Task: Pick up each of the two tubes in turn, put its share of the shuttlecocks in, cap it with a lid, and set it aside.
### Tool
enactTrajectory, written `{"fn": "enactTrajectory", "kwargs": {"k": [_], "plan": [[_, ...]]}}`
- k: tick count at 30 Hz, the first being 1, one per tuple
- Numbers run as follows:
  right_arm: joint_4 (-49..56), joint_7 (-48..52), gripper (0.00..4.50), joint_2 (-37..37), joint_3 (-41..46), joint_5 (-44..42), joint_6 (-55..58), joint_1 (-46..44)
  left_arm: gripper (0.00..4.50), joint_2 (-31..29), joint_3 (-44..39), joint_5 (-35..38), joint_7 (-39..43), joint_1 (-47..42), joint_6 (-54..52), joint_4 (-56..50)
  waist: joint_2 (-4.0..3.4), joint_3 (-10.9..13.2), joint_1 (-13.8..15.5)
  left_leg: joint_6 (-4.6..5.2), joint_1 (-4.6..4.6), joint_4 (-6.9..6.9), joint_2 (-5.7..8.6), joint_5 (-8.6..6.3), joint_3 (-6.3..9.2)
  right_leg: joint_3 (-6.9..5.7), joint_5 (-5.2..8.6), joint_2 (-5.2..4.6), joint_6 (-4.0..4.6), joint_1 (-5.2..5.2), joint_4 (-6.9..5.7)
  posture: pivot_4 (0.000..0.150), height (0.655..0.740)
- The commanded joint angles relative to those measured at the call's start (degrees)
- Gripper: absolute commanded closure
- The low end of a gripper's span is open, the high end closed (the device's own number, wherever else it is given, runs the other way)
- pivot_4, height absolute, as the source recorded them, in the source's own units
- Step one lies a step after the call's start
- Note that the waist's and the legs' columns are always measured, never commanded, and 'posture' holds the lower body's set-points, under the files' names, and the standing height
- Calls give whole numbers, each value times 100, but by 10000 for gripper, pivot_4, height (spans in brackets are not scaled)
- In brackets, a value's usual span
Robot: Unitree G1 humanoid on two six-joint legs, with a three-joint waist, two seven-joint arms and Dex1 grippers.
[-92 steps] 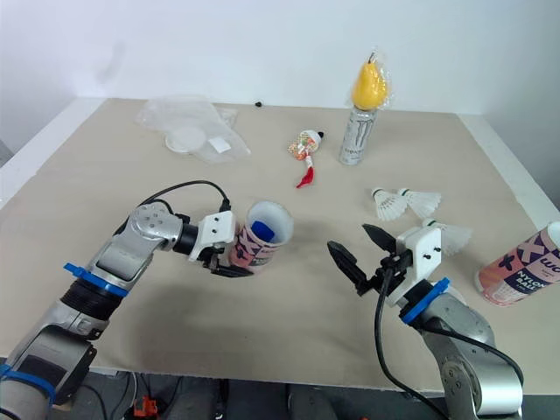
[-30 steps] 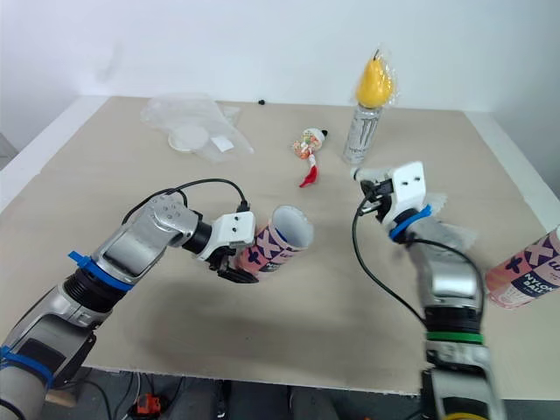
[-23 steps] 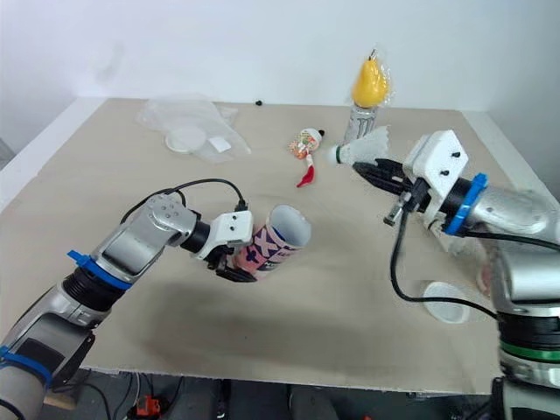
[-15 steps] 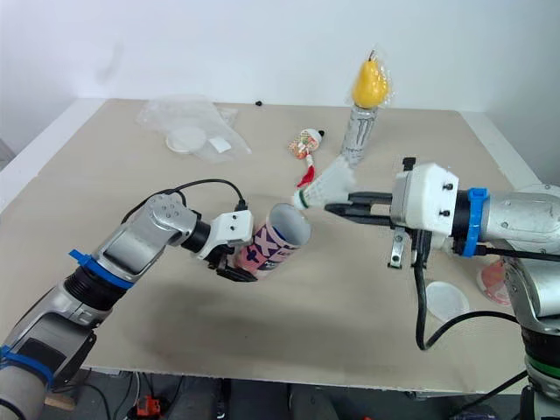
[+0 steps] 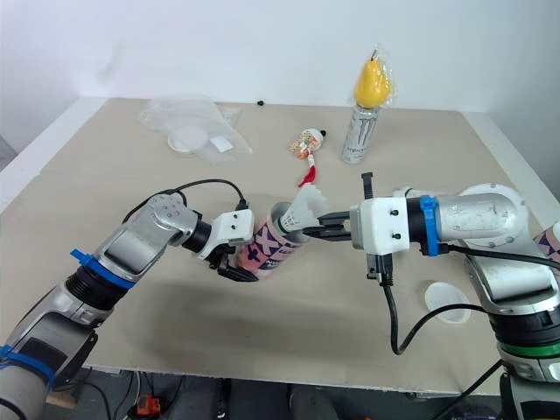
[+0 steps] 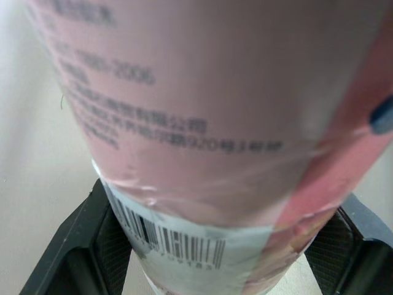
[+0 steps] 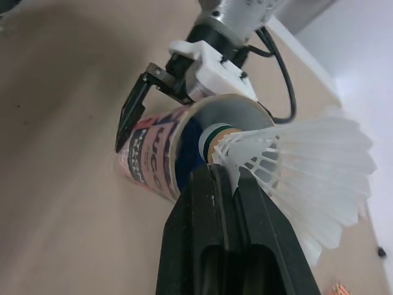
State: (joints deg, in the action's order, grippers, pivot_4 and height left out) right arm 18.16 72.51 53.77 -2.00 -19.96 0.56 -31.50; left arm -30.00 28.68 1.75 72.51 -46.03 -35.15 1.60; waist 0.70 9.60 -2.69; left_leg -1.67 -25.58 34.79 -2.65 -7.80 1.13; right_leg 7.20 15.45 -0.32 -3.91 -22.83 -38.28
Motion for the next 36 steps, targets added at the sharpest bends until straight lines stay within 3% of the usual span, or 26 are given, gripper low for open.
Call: {"fn": "enactTrajectory", "kwargs": {"k": [1,7,10,13,17,22,28,36], "plan": [[57,14,31197,-41,109,-177,127,-273,12336,-65,-51,-39,-100,-13,-86,-41,0,0,0,0,0,0,0,0,0,0,0,0,0,0,0,1500,7400],[330,-451,1229,-70,604,-844,964,-207,12336,-67,-33,-47,-101,-13,-60,5,0,0,0,0,0,1,-1,0,0,1,-1,0,4,1,-1,1500,7400],[559,-1349,452,-106,1419,-1597,2158,246,12336,-39,-10,-67,-102,-46,4,70,3,0,12,0,-4,0,-1,0,8,-3,-1,0,3,3,-2,1500,7400],[708,-2384,452,-447,2632,-2079,3004,1263,12336,1,15,-69,-91,-77,71,106,18,-5,45,0,-6,0,0,0,12,-7,0,-1,-1,5,-3,1500,7400],[813,-3586,452,-1332,3895,-1863,3317,2911,12336,47,70,-71,-65,-103,113,67,23,-10,88,0,-7,-3,1,0,22,-17,-1,0,-15,10,-3,1500,7400],[756,-4107,452,-1810,3914,-884,2614,3979,12336,166,56,-62,-145,-104,156,150,-14,-17,56,0,1,-2,4,0,4,-2,2,-1,-14,1,-15,1500,7400],[-146,-4408,452,-2154,3911,-834,2458,3898,12336,187,62,-81,-153,-76,171,115,-9,-15,6,13,7,19,4,9,-3,1,-13,-8,5,9,-13,1500,7400],[-1322,-4162,452,-1829,3744,-820,2396,3259,12336,193,48,2,-192,-29,-84,-205,-9,-14,-3,17,4,9,4,12,-10,7,-11,-7,8,4,-7,1500,7400]]}}
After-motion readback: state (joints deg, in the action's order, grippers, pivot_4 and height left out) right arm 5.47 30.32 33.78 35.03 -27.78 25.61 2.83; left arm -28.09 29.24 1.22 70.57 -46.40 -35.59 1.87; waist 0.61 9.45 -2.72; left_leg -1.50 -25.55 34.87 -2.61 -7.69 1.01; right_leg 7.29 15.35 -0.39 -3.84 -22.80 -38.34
